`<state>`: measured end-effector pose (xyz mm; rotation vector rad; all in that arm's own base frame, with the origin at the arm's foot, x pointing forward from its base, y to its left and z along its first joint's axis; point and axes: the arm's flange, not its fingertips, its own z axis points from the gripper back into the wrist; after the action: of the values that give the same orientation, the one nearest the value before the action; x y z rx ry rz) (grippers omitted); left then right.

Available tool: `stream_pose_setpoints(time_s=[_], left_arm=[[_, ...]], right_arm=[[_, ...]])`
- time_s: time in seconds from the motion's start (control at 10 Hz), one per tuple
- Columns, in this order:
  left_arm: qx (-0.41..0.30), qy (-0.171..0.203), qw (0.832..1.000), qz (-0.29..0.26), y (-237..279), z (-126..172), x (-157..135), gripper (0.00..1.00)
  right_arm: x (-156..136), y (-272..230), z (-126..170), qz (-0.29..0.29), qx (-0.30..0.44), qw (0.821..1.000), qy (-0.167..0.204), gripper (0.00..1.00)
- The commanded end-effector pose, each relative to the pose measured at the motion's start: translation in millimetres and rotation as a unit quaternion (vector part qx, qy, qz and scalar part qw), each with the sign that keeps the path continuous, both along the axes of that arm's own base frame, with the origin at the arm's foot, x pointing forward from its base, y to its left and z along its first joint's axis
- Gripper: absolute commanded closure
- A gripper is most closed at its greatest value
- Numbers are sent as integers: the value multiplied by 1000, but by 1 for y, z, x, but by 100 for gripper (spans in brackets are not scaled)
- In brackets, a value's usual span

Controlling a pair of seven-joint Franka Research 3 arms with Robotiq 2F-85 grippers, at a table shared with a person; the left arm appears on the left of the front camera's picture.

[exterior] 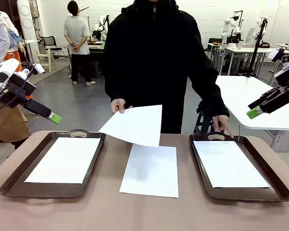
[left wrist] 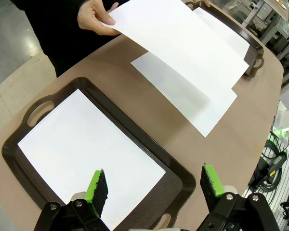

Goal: Sort the A4 documents.
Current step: Receive the A4 Paper.

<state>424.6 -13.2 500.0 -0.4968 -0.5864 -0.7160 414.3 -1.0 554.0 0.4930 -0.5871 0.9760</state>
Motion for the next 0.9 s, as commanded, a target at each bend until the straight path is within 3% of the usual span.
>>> stream_pose_setpoints(time_s=[0.0,0.3,0.5,0.8], left_arm=[[-2,-1,1000,0,1,0,0,0],[-2,-1,1000,0,1,0,0,0],[-2,-1,1000,0,1,0,0,0],[-2,-1,1000,0,1,0,0,0]], right_arm=[[0,1,0,4,-6,1000,-4,0],[0,0,0,0,0,1000,0,0],[24,3,-2,-5,65,996,60,0],[63,47,-31,4,149,974,168,0]])
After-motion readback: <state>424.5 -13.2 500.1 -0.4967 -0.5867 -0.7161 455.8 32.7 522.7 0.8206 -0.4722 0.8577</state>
